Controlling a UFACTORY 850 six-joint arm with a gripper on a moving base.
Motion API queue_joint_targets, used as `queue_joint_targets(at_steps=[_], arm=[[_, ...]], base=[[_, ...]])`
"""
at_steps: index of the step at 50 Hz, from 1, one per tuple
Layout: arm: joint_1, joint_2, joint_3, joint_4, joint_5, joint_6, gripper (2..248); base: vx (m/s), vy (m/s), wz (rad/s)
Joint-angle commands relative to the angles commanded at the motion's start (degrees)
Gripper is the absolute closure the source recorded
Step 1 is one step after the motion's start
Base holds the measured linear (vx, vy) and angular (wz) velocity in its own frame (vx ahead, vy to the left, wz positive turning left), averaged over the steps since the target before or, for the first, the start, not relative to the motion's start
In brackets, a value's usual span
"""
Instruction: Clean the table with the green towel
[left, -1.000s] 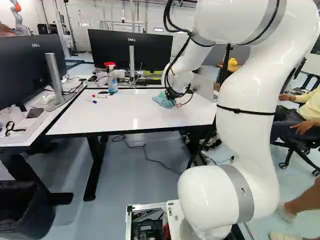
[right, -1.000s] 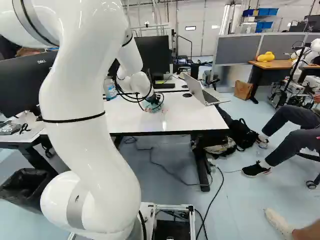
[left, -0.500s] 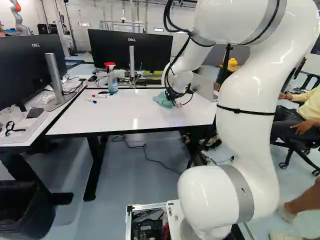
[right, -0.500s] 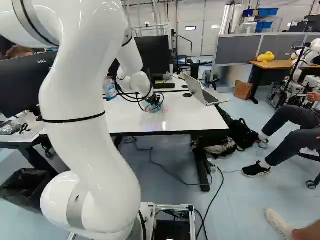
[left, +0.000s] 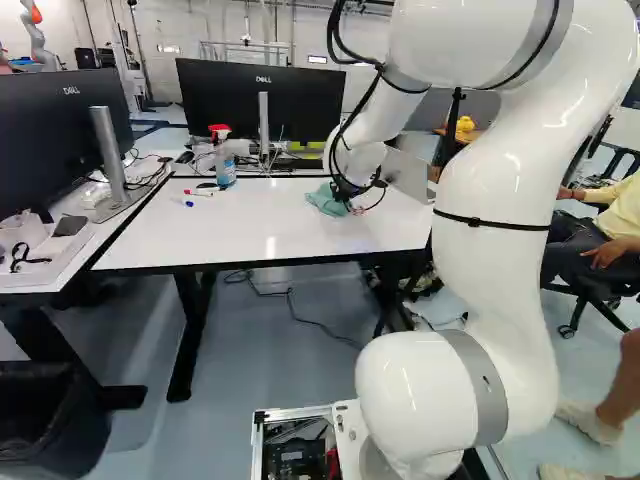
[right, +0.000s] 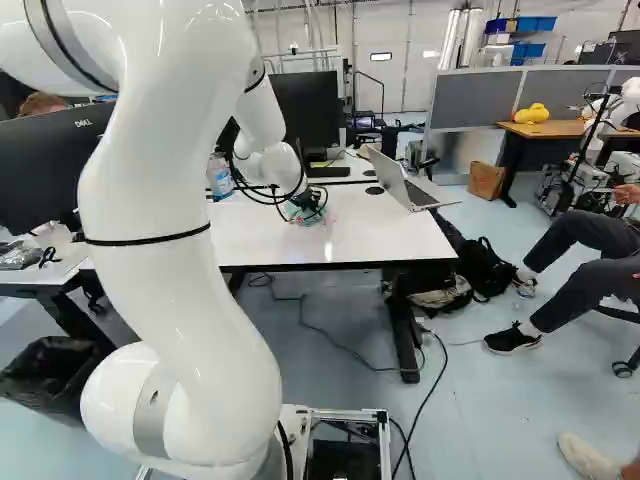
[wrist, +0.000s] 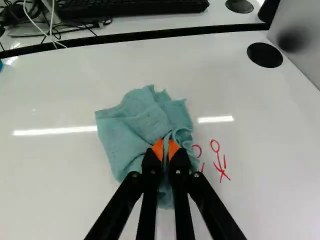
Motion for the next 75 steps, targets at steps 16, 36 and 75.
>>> queue_joint_targets(at_steps=[16, 36, 75], arm=[[-1.50, -1.70, -2.11, 0.00, 0.00, 0.00, 217], [-4.85, -2.25, -2.80, 0.00, 0.00, 0.00, 217], [-7.12, 4.50, 5.47, 0.00, 0.00, 0.00, 217]], base=[[0.000, 0.000, 0.000], [0.000, 0.000, 0.000], [0.000, 0.000, 0.000]])
